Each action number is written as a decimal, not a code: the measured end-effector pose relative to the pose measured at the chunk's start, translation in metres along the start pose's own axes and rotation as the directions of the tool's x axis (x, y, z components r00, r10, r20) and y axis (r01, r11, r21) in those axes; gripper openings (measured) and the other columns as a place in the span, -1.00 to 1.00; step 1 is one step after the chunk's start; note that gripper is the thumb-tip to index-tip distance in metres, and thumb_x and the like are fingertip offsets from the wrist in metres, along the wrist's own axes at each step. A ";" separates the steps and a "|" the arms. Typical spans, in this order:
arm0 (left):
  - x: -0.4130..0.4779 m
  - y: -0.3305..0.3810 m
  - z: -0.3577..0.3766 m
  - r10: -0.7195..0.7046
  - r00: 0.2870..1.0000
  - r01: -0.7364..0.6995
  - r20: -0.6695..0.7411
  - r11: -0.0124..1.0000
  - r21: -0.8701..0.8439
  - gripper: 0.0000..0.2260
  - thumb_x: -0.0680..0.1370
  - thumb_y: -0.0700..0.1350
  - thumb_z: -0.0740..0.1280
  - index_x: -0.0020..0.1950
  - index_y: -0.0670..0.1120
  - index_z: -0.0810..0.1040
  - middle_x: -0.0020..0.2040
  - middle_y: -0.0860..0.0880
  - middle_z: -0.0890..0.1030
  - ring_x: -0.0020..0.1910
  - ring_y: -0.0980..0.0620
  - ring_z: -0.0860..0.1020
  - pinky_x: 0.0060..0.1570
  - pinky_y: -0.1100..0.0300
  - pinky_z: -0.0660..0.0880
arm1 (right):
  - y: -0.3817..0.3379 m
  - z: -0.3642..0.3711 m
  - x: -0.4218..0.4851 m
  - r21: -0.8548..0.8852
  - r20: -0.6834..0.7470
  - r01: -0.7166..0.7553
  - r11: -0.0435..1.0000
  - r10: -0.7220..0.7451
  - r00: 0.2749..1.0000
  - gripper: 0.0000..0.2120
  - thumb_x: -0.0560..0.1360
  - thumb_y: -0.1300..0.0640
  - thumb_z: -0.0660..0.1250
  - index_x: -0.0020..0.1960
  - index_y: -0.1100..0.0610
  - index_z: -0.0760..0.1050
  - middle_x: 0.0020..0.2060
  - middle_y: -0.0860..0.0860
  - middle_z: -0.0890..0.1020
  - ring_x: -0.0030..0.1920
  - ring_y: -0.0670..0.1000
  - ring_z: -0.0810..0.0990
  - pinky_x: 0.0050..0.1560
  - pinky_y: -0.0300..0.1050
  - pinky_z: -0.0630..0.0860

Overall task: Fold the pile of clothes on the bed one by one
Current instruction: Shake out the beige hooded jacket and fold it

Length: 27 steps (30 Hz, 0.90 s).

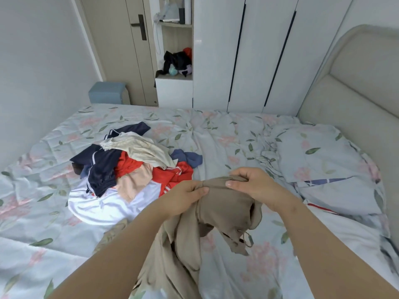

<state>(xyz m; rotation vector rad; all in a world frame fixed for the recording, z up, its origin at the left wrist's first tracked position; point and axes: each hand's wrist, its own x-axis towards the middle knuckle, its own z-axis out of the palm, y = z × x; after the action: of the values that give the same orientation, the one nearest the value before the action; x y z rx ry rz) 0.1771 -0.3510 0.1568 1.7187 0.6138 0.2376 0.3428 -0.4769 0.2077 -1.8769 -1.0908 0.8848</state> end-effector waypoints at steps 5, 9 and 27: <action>0.005 0.032 -0.002 -0.081 0.961 -0.051 -0.264 0.887 -0.459 -0.80 0.64 -0.19 0.15 -0.01 -0.18 0.56 -0.06 -0.12 0.62 -0.07 0.02 0.57 0.00 0.23 0.51 | 0.012 0.009 0.002 0.126 -0.078 -0.037 0.991 0.047 0.996 -0.96 0.51 0.11 0.37 -0.04 0.00 0.54 -0.08 0.01 0.63 -0.06 -0.06 0.58 -0.01 -0.29 0.46; 0.007 0.057 -0.014 -0.093 0.955 -0.073 -0.282 0.847 -0.527 -0.75 0.65 -0.16 0.13 -0.03 -0.23 0.56 -0.15 -0.12 0.66 -0.20 0.05 0.64 -0.19 0.25 0.59 | 0.021 0.032 -0.001 0.385 0.185 -0.144 0.912 0.077 0.980 -0.64 0.48 -0.17 0.31 0.23 -0.10 0.45 0.18 -0.06 0.59 0.16 -0.09 0.56 0.24 -0.06 0.44; -0.024 0.036 -0.020 0.021 0.991 -0.061 -0.135 0.953 -0.298 -0.86 0.62 -0.10 0.18 0.15 0.08 0.42 0.06 0.11 0.56 0.05 0.21 0.53 0.08 0.35 0.45 | -0.035 0.020 0.018 0.399 -0.048 0.020 0.917 0.000 0.999 -0.81 0.52 0.36 0.27 -0.17 0.15 0.57 -0.30 0.02 0.66 -0.28 -0.05 0.63 -0.22 -0.24 0.54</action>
<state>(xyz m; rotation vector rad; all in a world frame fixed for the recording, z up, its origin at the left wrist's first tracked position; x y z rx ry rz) 0.1575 -0.3512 0.1999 1.4284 0.6034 0.4537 0.3204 -0.4438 0.2256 -1.5408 -0.8153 0.9703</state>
